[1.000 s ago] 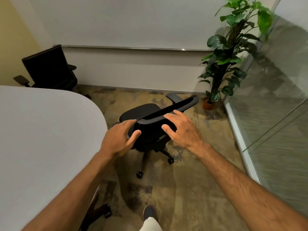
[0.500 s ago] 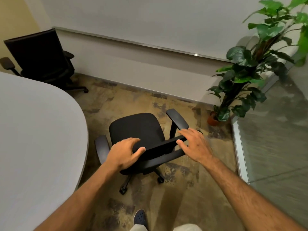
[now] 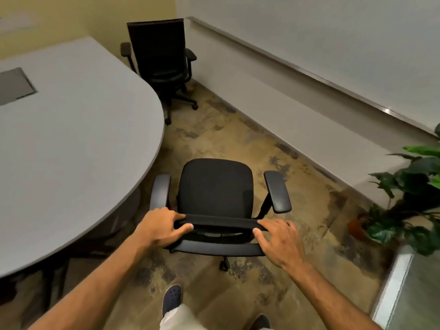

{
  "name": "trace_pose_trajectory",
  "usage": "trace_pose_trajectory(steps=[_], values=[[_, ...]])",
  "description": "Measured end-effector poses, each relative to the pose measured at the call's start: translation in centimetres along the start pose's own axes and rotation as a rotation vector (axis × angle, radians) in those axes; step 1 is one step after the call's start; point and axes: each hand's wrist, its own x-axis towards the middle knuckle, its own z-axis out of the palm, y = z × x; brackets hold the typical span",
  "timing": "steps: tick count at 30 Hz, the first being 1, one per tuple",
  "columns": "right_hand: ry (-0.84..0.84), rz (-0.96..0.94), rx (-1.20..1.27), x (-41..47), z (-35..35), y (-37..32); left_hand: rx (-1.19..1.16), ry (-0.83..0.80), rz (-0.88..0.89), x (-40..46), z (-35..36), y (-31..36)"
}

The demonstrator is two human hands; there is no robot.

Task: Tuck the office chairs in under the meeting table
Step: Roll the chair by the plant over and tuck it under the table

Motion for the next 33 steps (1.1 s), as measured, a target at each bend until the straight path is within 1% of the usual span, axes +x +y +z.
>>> trace_pose_trajectory(steps=[5, 10, 12, 15, 17, 19, 21, 22, 24, 26, 28, 31, 33], values=[[-0.028, -0.086, -0.009, 1.4, -2.0, 3.7, 0.002, 0.068, -0.084, -0.5, 1.2, 4.5], [-0.065, -0.131, 0.015, 2.3, -3.0, 5.0, -0.012, 0.037, -0.119, 0.1, 1.2, 6.2], [-0.076, -0.13, 0.074, 3.3, -3.3, 5.7, -0.027, 0.016, -0.111, 1.5, 0.7, 7.0], [-0.12, -0.032, 0.272, 5.9, -3.7, 7.6, -0.085, 0.043, -0.071, 5.6, -0.1, 8.7], [-0.134, 0.089, 0.406, 8.4, -3.7, 10.0, -0.093, 0.046, -0.013, 9.6, -0.2, 10.3], [-0.128, 0.21, 0.491, 10.8, -3.5, 12.5, -0.083, 0.084, 0.069, 13.4, -0.4, 12.2], [-0.125, 0.37, 0.523, 15.5, -1.6, 16.6, -0.096, 0.087, 0.158, 20.7, 0.7, 13.7], [-0.131, 0.426, 0.541, 17.2, -0.9, 17.9, -0.101, 0.11, 0.202, 23.2, 1.1, 14.5], [-0.156, 0.527, 0.597, 20.7, 2.0, 20.9, -0.141, 0.097, 0.258, 28.4, 3.2, 16.1], [-0.231, 0.607, 0.633, 24.5, 7.0, 24.0, -0.179, 0.071, 0.273, 34.0, 7.4, 17.3], [-0.287, 0.63, 0.662, 26.8, 10.5, 25.1, -0.176, 0.044, 0.331, 37.1, 10.7, 18.4], [-0.273, 0.644, 0.718, 30.8, 15.4, 26.9, -0.129, 0.002, 0.391, 41.6, 16.1, 19.6], [-0.35, 0.627, 0.759, 33.1, 17.8, 28.0, -0.108, -0.013, 0.379, 44.0, 19.4, 20.0]])
